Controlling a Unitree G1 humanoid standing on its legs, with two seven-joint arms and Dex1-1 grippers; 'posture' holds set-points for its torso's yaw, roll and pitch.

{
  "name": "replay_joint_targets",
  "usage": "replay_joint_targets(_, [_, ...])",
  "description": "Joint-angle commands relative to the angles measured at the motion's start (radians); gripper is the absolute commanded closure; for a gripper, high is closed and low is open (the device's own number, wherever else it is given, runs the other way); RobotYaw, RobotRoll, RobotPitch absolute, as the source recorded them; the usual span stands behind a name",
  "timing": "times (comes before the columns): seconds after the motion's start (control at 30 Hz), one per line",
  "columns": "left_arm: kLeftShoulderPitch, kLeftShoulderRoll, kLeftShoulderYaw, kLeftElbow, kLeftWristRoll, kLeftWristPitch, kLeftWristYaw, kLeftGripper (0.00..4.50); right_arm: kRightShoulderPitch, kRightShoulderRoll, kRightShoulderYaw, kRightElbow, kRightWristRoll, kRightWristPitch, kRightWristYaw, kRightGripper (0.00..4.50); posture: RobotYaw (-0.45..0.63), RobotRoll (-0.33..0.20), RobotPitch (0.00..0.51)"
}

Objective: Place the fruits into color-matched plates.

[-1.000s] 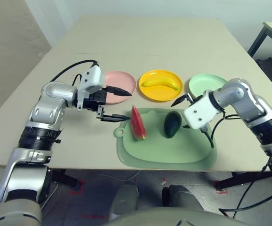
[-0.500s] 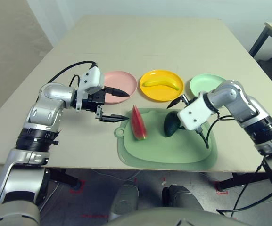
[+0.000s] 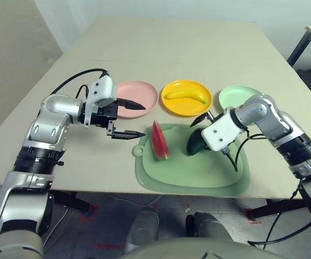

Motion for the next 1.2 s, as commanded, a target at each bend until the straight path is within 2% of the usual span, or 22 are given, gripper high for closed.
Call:
replay_joint_targets(0.03, [0.008, 0.008, 0.012, -0.018, -0.001, -0.007, 0.004, 0.00, 0.017, -0.013, 0.017, 0.011, -0.015, 0.019, 0.012, 0.04, 0.23, 0.000, 0.075])
replay_joint_targets(0.13, [0.009, 0.011, 0.012, -0.018, 0.000, -0.007, 0.007, 0.00, 0.022, -0.021, 0.013, 0.021, -0.019, 0.017, 0.009, 0.43, 0.23, 0.000, 0.073])
replay_joint_targets(0.23, [0.002, 0.012, 0.008, -0.001, 0.009, -0.016, 0.009, 0.00, 0.023, -0.026, 0.008, 0.021, -0.017, 0.020, 0.006, 1.45, 0.23, 0.000, 0.072])
replay_joint_targets(0.27, [-0.001, 0.013, 0.003, 0.010, 0.020, -0.028, 0.009, 0.00, 0.022, -0.027, 0.007, 0.022, -0.017, 0.022, 0.004, 1.59, 0.22, 0.000, 0.072])
replay_joint_targets(0.6, [-0.020, -0.008, -0.007, 0.041, 0.025, -0.045, 0.012, 0.00, 0.010, -0.060, -0.012, 0.025, -0.006, 0.032, 0.011, 1.59, 0.20, 0.000, 0.071])
replay_joint_targets(0.73, [-0.026, -0.032, 0.002, 0.037, -0.002, -0.008, 0.022, 0.00, -0.040, -0.097, -0.038, 0.067, 0.007, 0.041, 0.030, 1.59, 0.19, 0.000, 0.070])
replay_joint_targets(0.83, [-0.021, -0.047, 0.011, 0.044, -0.015, 0.010, 0.029, 0.00, -0.112, -0.122, -0.055, 0.184, -0.017, 0.019, -0.002, 1.59, 0.18, 0.000, 0.072])
replay_joint_targets(1.03, [-0.036, -0.094, 0.051, 0.025, -0.056, 0.143, 0.145, 0.00, -0.303, -0.172, -0.062, 0.558, -0.136, -0.048, -0.176, 1.59, 0.18, 0.000, 0.077])
replay_joint_targets(1.2, [-0.038, -0.094, 0.043, 0.025, -0.039, 0.159, 0.177, 0.00, -0.362, -0.171, -0.039, 0.802, -0.222, -0.081, -0.340, 1.59, 0.18, 0.000, 0.080])
